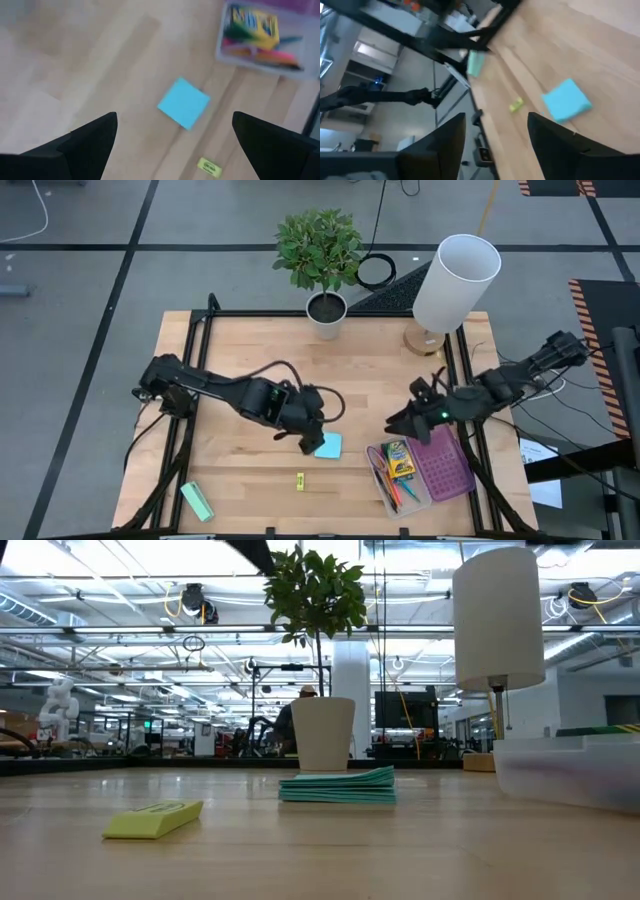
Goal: Pack school essentials
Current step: Put the blue sticky notes into the purple supply box
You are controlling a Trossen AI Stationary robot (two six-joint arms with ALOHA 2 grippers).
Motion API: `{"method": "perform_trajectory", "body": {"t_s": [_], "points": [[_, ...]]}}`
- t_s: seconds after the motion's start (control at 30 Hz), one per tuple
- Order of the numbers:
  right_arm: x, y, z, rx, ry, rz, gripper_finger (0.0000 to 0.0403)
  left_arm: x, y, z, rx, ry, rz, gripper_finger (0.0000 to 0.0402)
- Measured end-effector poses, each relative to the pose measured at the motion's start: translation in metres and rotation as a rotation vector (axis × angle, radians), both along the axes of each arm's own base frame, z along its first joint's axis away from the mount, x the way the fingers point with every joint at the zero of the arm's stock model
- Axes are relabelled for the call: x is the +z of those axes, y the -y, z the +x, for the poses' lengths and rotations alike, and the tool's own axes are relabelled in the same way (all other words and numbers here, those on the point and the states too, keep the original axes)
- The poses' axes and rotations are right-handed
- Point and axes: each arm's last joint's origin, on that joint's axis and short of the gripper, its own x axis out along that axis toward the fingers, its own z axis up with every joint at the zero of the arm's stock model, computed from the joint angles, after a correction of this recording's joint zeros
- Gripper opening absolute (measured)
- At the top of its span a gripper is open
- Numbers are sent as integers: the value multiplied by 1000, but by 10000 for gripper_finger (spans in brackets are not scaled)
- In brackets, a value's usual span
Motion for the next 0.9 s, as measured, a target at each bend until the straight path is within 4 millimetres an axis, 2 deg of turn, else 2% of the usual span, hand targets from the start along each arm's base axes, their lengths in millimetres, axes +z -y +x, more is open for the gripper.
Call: {"method": "perform_trajectory", "body": {"t_s": [0.23,0.43,0.67,0.9], "points": [[23,-38,5,68,40,-36,190,-53,24,1,-78,-76,-167,397],[25,-65,13,105,11,-4,179,-83,54,-10,5,-109,-307,397],[16,-75,16,73,-26,-20,172,-96,78,-25,197,-156,-427,397],[8,-72,13,80,-99,-107,170,-96,80,-26,272,-145,-445,397]]}}
